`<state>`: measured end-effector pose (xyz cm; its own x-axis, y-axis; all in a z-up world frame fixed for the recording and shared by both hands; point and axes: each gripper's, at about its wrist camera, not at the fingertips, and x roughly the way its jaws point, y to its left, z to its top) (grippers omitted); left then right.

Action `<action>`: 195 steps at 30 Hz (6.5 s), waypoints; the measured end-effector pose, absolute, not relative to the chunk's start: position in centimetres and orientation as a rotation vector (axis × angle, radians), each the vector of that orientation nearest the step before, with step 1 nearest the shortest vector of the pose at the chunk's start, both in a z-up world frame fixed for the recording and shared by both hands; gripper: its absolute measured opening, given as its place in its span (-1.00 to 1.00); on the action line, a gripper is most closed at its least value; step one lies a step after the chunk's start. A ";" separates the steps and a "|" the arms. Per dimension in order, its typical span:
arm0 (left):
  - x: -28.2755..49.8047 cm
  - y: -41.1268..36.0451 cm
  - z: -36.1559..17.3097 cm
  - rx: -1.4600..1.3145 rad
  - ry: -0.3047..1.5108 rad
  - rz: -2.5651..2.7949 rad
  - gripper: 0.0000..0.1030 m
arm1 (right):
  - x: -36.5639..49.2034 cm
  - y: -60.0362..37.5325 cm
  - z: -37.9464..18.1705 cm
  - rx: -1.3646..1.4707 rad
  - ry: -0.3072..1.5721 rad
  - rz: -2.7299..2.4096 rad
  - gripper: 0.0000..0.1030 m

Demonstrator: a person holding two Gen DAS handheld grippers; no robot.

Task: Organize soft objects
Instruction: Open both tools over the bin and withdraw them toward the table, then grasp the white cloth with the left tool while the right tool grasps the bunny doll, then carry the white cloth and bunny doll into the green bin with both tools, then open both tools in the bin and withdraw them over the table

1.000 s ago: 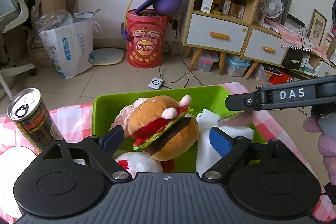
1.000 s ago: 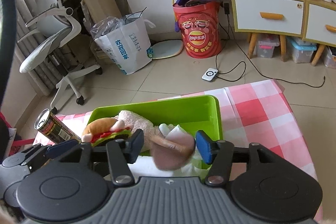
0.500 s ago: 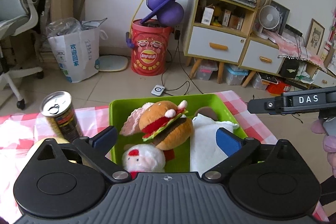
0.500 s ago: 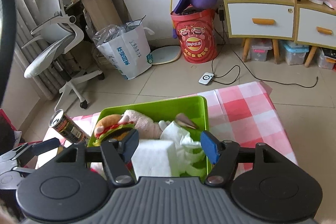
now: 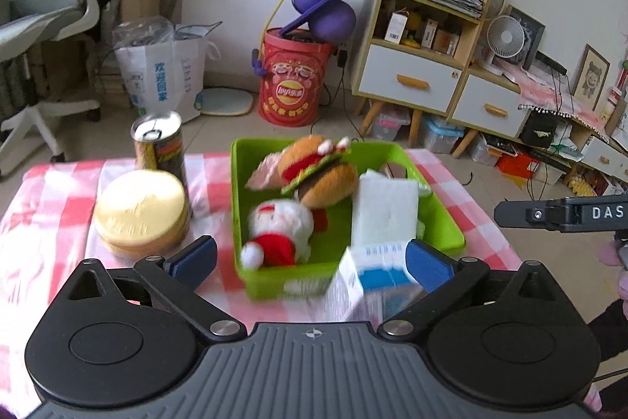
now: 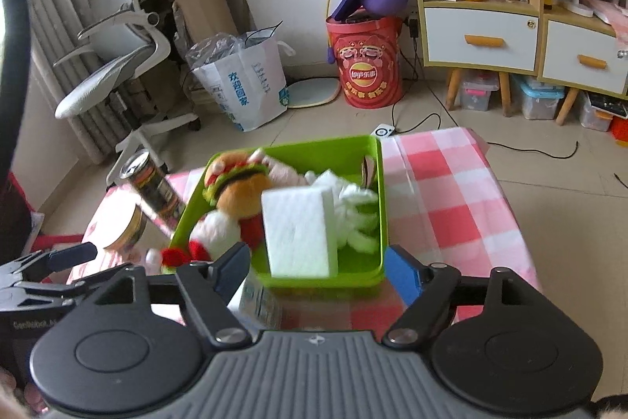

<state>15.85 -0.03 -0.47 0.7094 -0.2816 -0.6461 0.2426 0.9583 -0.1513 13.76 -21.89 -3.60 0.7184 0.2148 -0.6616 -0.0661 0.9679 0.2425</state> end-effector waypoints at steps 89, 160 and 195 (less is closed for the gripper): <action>6.8 1.5 -7.4 -0.122 0.912 -0.319 -0.41 | 3.4 -24.1 -12.1 0.374 0.961 0.113 -0.62; 27.5 -5.4 -7.5 0.007 0.997 -0.424 -0.21 | 25.9 -19.2 -10.3 -0.051 0.845 0.203 -0.60; 17.7 -2.1 -0.5 -0.058 0.828 -0.370 0.89 | 15.1 -22.9 -3.1 -0.027 0.725 0.194 0.38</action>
<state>17.75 -2.10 -0.47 0.6163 -0.3431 -0.7088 0.2985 0.9347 -0.1929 15.15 -22.87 -3.08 0.7315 0.1665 -0.6612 -0.1854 0.9818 0.0421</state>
